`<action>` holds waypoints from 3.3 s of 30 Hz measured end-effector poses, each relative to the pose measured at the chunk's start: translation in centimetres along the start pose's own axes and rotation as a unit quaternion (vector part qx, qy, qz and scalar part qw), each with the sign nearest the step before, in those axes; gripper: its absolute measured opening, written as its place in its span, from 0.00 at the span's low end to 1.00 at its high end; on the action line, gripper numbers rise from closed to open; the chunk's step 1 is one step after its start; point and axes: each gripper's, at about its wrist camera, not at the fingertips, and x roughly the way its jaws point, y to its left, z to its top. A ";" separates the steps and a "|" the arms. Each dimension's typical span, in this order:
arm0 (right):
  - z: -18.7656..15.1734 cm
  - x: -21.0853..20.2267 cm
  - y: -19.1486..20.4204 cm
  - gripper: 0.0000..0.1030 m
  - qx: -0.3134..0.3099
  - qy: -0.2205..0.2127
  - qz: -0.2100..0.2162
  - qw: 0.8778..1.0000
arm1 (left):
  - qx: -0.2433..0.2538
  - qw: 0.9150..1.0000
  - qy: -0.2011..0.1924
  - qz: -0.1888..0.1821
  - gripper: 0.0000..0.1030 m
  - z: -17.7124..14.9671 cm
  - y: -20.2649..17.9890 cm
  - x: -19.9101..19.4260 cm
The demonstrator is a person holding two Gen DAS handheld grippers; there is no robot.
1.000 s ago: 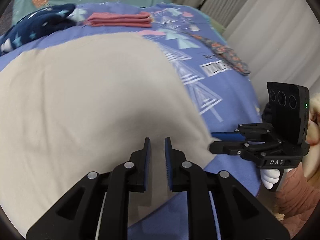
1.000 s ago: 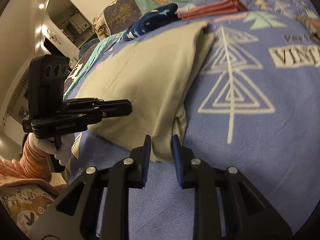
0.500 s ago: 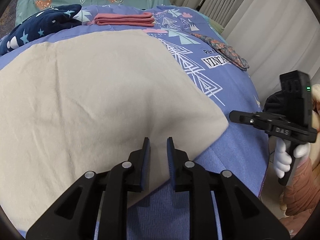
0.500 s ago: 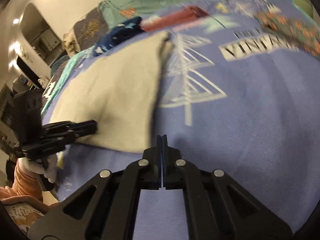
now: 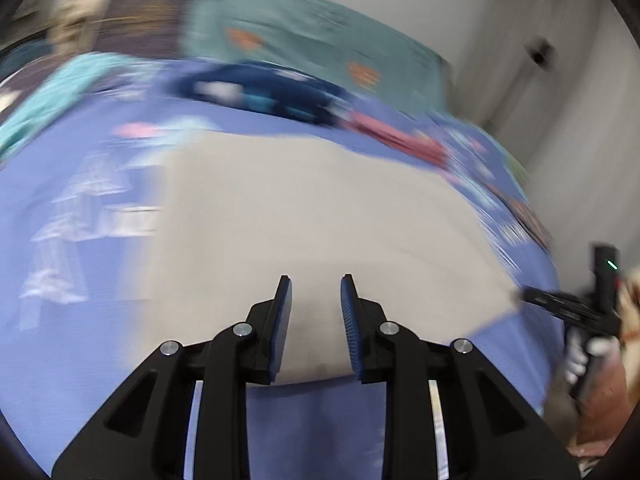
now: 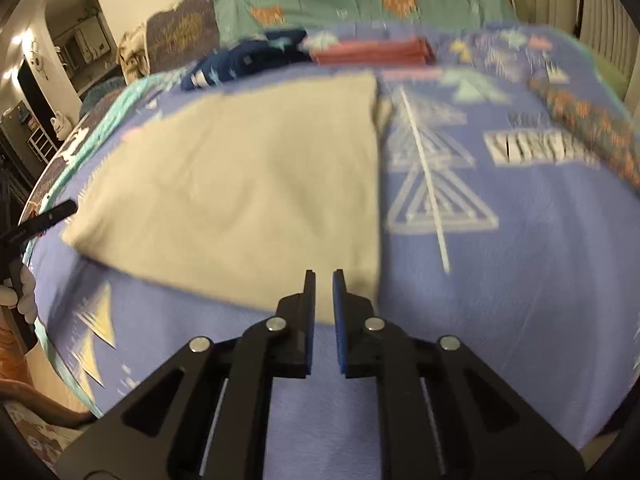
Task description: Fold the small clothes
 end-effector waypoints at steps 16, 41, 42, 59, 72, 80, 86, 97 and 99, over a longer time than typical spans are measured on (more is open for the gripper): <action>11.4 6.3 23.3 0.23 -0.215 0.027 0.088 0.972 | -0.035 0.997 0.026 -0.064 0.14 0.4 10.7 1.4; 17.6 22.6 42.3 0.01 -0.397 0.129 0.077 0.906 | -0.045 0.992 0.009 -0.120 0.06 0.4 9.9 1.6; 17.9 22.6 42.1 0.01 -0.384 0.124 0.081 0.911 | -0.026 0.994 0.007 -0.103 0.06 0.3 9.3 1.3; 18.3 18.4 35.1 0.22 -0.291 0.066 0.108 0.948 | -0.090 0.992 0.021 -0.082 0.13 -0.5 13.5 0.7; 13.6 15.9 31.9 0.21 -0.253 0.026 0.116 0.960 | -0.112 0.987 0.040 -0.106 0.22 -1.4 13.5 1.4; 9.2 11.9 27.8 0.23 -0.194 0.044 0.158 0.967 | -0.083 0.987 0.024 -0.137 0.42 2.8 12.2 1.9; 3.8 7.6 29.0 0.39 -0.246 0.023 0.162 0.955 | -0.108 0.979 0.086 -0.148 0.44 8.8 13.6 9.7; -0.3 8.1 28.8 0.45 -0.245 0.056 0.163 0.954 | -0.206 0.966 -0.042 -0.150 0.01 11.0 19.7 9.4; -0.2 8.2 28.5 0.45 -0.240 0.054 0.166 0.955 | -0.202 0.967 -0.041 -0.151 0.01 10.9 20.2 8.4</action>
